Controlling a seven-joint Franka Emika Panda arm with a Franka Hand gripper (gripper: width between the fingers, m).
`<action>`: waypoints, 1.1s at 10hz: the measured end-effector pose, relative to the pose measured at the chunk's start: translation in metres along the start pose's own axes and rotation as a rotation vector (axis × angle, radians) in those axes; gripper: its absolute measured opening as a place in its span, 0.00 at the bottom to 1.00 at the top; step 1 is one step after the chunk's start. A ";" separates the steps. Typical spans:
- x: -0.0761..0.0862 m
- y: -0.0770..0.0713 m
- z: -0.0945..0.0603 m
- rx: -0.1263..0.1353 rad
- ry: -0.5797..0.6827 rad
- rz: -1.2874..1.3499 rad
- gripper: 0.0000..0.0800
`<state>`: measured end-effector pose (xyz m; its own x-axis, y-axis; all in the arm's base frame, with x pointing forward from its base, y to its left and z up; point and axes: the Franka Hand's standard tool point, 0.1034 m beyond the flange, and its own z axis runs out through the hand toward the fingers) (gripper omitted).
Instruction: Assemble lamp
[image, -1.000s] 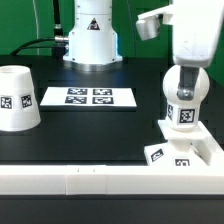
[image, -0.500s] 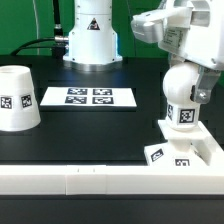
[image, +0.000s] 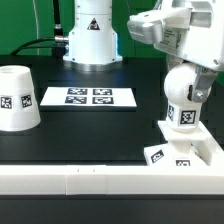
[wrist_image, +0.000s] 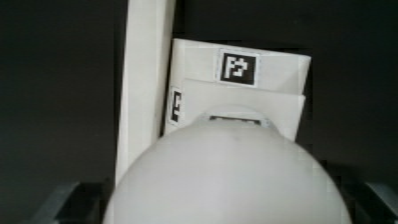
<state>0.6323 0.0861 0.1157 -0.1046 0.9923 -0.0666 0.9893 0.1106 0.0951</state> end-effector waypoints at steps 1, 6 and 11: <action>0.000 0.000 0.000 0.000 0.000 0.032 0.72; -0.005 -0.001 0.001 0.015 0.034 0.570 0.72; 0.003 -0.001 0.000 0.024 0.013 0.981 0.72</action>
Offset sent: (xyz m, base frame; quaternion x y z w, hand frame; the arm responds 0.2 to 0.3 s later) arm -0.0041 -0.0046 0.0009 0.0354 0.0342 0.2838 0.9576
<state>0.6306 0.0887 0.1153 0.7643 0.6434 0.0420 0.6392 -0.7646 0.0821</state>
